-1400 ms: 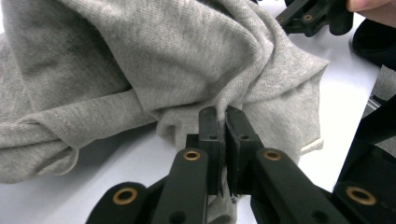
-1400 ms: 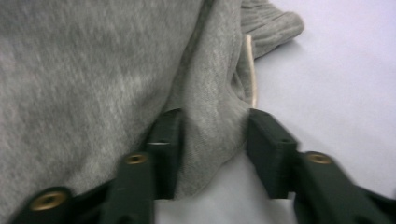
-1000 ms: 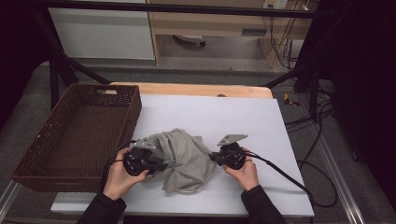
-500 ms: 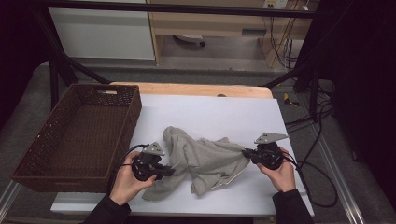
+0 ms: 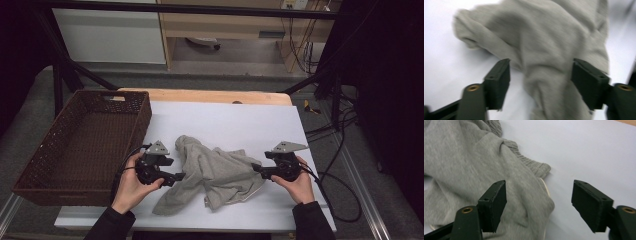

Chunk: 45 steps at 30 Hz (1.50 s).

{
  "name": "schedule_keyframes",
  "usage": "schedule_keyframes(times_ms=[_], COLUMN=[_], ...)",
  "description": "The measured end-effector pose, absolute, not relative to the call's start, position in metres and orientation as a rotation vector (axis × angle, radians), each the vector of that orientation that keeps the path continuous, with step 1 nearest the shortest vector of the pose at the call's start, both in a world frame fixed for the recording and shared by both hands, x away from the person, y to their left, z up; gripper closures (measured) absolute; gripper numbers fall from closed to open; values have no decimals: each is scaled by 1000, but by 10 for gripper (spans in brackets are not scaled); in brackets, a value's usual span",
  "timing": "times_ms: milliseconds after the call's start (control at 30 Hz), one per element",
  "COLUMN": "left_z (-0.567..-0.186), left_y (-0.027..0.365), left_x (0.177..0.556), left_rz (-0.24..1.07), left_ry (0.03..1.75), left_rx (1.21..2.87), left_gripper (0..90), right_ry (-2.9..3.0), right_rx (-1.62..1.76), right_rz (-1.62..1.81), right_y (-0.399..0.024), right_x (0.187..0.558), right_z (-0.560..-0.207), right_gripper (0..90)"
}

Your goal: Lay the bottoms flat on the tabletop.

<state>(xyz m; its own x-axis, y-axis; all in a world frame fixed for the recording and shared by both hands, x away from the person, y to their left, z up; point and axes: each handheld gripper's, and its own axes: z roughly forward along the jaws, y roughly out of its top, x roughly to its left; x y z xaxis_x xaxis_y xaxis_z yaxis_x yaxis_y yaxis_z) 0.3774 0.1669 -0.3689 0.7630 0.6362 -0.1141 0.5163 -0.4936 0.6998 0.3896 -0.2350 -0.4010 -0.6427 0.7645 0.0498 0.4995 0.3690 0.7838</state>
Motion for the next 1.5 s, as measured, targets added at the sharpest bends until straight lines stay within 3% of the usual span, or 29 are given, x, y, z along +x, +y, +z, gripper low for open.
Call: schedule_keyframes(times_ms=[100,267,433,633,967,1267,1333,1467,1500], left_z=[-368,-375,-388,-406,-417,-409,-408,-404,-402], left_y=[170,168,158,153,159,162,163,164,164], left_x=[389,409,426,438,439,436,436,435,435], left_rz=[243,281,250,213,127,182,194,215,218], left_ry=[909,983,1018,1063,1104,1091,1087,1082,1081], left_rx=[2165,2124,2121,2159,2141,2148,2146,2137,2138], left_gripper=[206,201,308,521,826,856,858,862,862], right_ry=[2309,2262,2286,2386,2441,2400,2432,2476,2470], right_rx=[1137,1168,1175,1176,1076,1102,1105,1122,1124], right_rz=[1158,1202,1166,1117,1059,951,927,949,951], right_y=[-232,-224,-213,-199,-185,-191,-191,-190,-191], right_x=[400,417,434,438,424,432,433,432,432], right_z=[-401,-400,-409,-428,-441,-440,-443,-443,-440], right_gripper=[246,246,366,511,524,514,567,795,809])
